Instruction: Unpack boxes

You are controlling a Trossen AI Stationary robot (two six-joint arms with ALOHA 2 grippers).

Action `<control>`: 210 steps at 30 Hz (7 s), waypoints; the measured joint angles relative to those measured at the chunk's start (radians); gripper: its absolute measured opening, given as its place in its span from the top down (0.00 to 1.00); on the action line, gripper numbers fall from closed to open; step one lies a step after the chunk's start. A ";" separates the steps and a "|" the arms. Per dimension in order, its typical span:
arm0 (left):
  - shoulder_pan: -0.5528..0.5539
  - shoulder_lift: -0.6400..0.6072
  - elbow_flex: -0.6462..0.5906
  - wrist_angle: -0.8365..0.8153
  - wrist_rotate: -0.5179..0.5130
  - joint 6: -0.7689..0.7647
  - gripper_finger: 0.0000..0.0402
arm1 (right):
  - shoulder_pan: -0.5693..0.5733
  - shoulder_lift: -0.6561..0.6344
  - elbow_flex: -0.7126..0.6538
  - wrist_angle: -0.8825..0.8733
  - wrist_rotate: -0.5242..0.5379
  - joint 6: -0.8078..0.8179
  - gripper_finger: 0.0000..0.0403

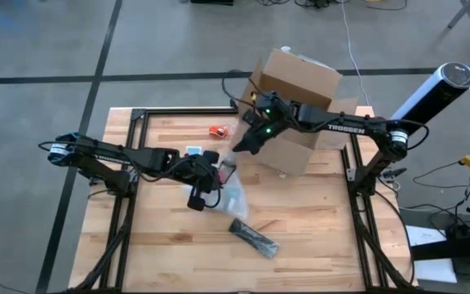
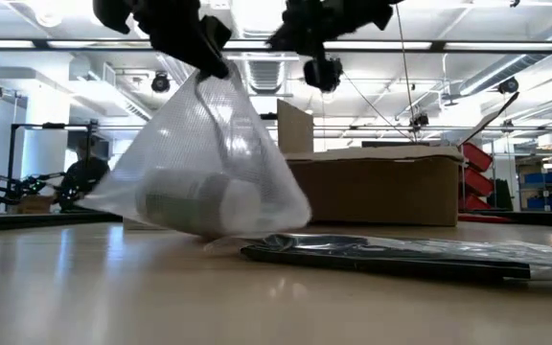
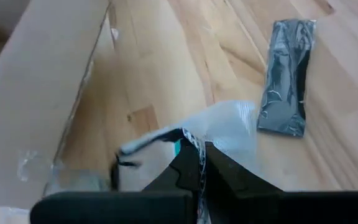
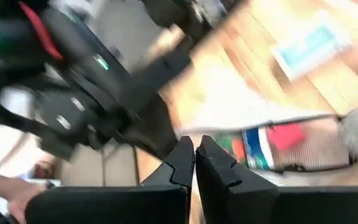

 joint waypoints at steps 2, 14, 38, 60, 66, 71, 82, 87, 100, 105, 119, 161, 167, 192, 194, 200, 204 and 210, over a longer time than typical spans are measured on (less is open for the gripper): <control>-0.001 -0.002 -0.003 0.002 0.013 -0.012 1.00 | -0.002 0.005 -0.010 -0.011 0.004 -0.023 0.99; -0.017 -0.038 -0.003 -0.062 0.072 -0.065 1.00 | -0.003 0.107 -0.022 -0.041 -0.022 -0.110 0.65; -0.021 -0.100 0.076 -0.154 0.091 -0.078 1.00 | 0.021 0.259 -0.023 0.038 -0.283 -0.256 0.57; -0.027 -0.101 0.078 -0.181 0.093 -0.051 1.00 | 0.046 0.258 -0.020 0.244 -0.346 -0.221 0.54; -0.026 -0.090 0.078 -0.171 0.089 -0.046 1.00 | 0.096 0.258 0.005 0.244 -0.353 -0.214 0.54; -0.026 -0.069 0.078 -0.164 0.087 -0.046 1.00 | 0.130 0.258 0.037 0.244 -0.354 -0.215 0.54; -0.026 -0.062 0.078 -0.135 0.057 -0.049 1.00 | 0.138 0.258 0.040 0.228 -0.354 -0.198 0.69; -0.025 -0.062 0.078 -0.100 0.030 -0.051 1.00 | 0.138 0.258 0.040 0.228 -0.373 -0.198 0.92; -0.024 -0.082 0.077 -0.134 0.004 -0.094 1.00 | 0.138 0.254 0.074 0.131 -0.419 -0.212 1.00; -0.024 -0.133 0.077 -0.206 0.000 -0.142 0.99 | 0.144 0.250 0.116 -0.008 -0.425 -0.284 1.00; 0.024 -0.240 0.073 -0.290 -0.118 -0.264 0.83 | 0.155 0.248 0.223 -0.216 -0.413 -0.416 1.00; 0.121 -0.156 -0.066 -0.043 0.255 -0.496 0.56 | -0.011 0.250 -0.117 -0.381 -0.071 -0.519 1.00; 0.078 -0.155 -0.067 -0.101 0.277 -0.527 0.61 | -0.006 0.248 -0.117 -0.499 -0.080 -0.573 1.00; 0.073 -0.155 -0.067 -0.118 0.276 -0.579 0.61 | 0.215 0.246 -0.035 0.121 -0.305 -0.253 1.00; 0.073 -0.157 -0.067 -0.122 0.285 -0.579 0.61 | 0.200 0.246 -0.034 0.162 -0.261 -0.230 1.00; 0.073 -0.157 -0.067 -0.120 0.292 -0.576 0.61 | 0.141 0.246 -0.033 0.159 -0.157 -0.232 1.00; 0.072 -0.161 -0.067 -0.164 0.189 -0.567 0.61 | 0.097 0.235 -0.033 0.153 -0.157 -0.231 1.00; 0.098 -0.168 -0.067 -0.319 -0.166 -0.580 0.61 | 0.048 0.192 -0.033 0.151 -0.161 -0.212 1.00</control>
